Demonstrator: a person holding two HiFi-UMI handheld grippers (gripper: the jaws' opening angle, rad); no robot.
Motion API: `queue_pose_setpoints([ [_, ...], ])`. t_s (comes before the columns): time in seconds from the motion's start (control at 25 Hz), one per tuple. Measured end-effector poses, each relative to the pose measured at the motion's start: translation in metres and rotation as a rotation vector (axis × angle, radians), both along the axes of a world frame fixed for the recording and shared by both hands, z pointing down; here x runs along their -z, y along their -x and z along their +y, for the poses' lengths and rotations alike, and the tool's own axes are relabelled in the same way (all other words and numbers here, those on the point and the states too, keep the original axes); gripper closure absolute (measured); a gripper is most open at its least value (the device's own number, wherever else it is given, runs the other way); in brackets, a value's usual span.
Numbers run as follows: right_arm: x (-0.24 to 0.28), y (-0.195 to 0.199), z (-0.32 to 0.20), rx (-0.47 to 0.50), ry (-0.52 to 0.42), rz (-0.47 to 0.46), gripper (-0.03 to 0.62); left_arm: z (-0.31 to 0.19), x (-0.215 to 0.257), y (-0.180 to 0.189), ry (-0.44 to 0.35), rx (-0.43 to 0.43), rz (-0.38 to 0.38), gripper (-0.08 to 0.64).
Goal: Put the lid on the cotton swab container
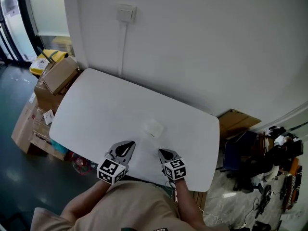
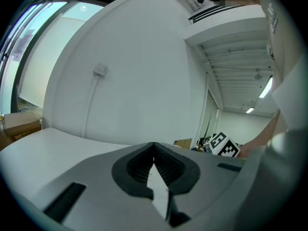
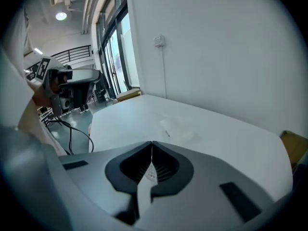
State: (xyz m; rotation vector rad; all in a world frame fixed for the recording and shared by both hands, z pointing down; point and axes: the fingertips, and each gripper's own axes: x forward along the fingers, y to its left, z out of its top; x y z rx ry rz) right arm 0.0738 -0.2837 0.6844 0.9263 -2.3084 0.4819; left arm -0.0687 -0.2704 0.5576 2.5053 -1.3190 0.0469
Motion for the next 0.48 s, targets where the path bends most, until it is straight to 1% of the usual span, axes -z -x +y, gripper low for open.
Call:
queue_pose_setpoints([
  [0.16,-0.014,0.001,0.003,0.02,0.034,0.039,0.575,-0.003,-0.001,-0.001,0.007,-0.012,-0.002,0.546],
  [0.28,-0.027,-0.001,0.006,0.032,0.045,0.077,0.575,-0.004,0.001,-0.003,-0.002,-0.013,-0.005,0.546],
  [0.4,-0.03,-0.003,0.007,0.019,0.052,0.072,0.575,-0.005,0.003,-0.004,-0.006,-0.012,-0.006,0.546],
  [0.48,-0.032,-0.001,0.007,0.032,0.053,0.095,0.575,-0.006,0.003,-0.002,-0.008,-0.01,-0.008,0.546],
])
